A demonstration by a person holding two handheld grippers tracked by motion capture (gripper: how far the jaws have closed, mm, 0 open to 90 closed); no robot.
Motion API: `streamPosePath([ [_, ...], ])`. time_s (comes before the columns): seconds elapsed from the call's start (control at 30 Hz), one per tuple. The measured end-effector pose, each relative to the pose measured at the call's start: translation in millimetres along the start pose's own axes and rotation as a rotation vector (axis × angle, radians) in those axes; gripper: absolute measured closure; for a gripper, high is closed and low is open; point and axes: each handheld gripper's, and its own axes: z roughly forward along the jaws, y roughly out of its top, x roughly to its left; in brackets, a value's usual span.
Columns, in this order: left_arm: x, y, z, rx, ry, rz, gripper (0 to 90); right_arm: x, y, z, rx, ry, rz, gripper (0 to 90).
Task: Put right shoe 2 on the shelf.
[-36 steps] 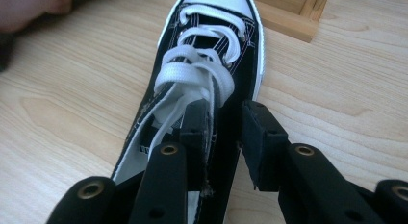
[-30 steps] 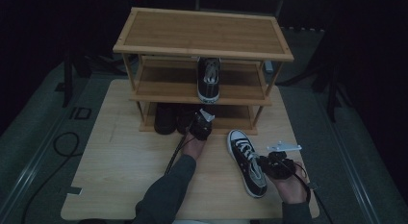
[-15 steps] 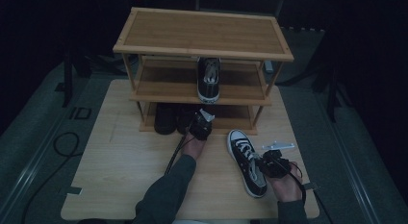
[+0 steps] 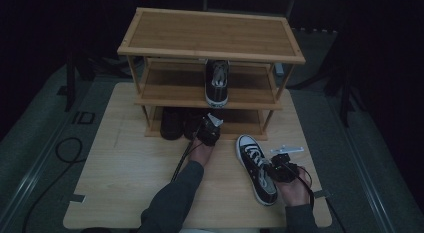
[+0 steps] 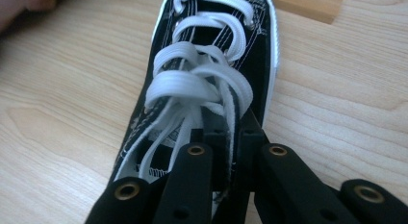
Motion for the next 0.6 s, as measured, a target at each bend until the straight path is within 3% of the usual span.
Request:
streamPosePath([
  [0.13,0.2,0.0,0.1,0.000,-0.002,-0.002,90.0,-4.7,-1.8,-3.3,-0.020,0.031,0.043,87.9],
  [0.6,0.1,0.0,0.1,0.000,-0.002,-0.002,90.0,-15.8,2.9,-21.9,-0.067,0.077,0.076,88.0],
])
